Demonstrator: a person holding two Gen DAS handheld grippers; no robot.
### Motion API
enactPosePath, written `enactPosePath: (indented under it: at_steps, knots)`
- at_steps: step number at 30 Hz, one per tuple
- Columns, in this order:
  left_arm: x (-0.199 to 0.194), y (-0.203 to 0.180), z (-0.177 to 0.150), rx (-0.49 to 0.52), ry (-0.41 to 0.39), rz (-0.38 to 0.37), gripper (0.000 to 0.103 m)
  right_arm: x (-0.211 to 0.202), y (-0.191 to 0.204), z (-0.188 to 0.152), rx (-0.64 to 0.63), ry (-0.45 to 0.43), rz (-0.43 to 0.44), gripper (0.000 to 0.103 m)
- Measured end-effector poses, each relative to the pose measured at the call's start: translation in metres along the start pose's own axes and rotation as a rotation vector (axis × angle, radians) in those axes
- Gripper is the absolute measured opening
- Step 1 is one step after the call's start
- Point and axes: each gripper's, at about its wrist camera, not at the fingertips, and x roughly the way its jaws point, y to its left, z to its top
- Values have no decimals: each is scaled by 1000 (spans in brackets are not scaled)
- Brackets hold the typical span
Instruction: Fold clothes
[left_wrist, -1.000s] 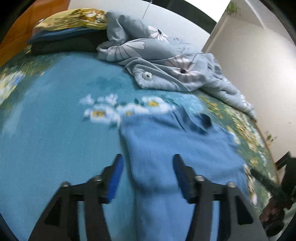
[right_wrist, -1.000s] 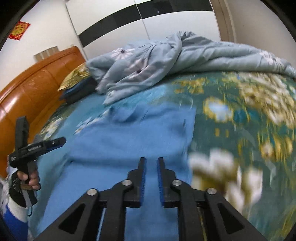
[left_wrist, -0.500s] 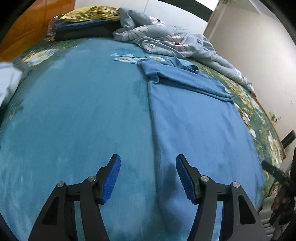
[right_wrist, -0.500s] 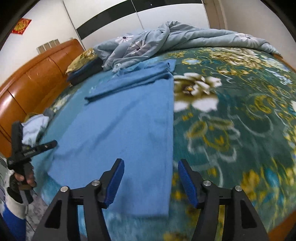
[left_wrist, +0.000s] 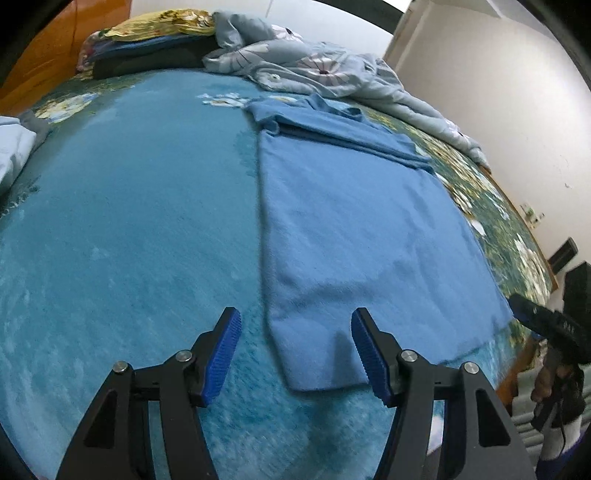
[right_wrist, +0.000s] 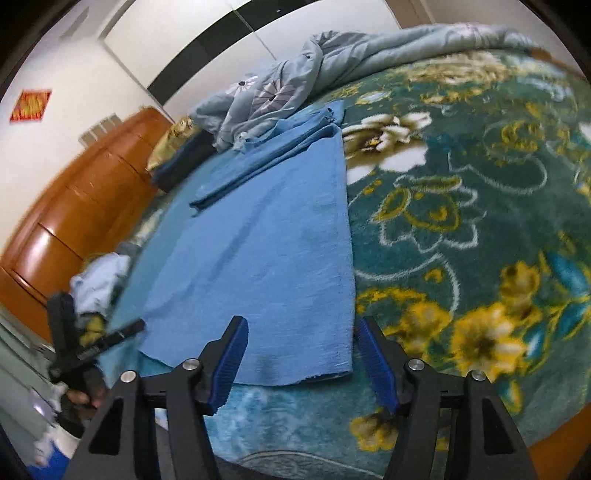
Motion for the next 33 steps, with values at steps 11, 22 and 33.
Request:
enactPosePath:
  at_steps: [11, 22, 33]
  knots:
    - [-3, 5, -2, -33, 10, -16, 64, -8, -18, -8, 81, -3, 29, 4]
    - [0, 5, -3, -48, 35, -76, 63, -5, -21, -10, 58, 13, 18, 4]
    - [4, 6, 2, -198, 45, -343, 43, -4, -24, -11, 82, 10, 24, 4]
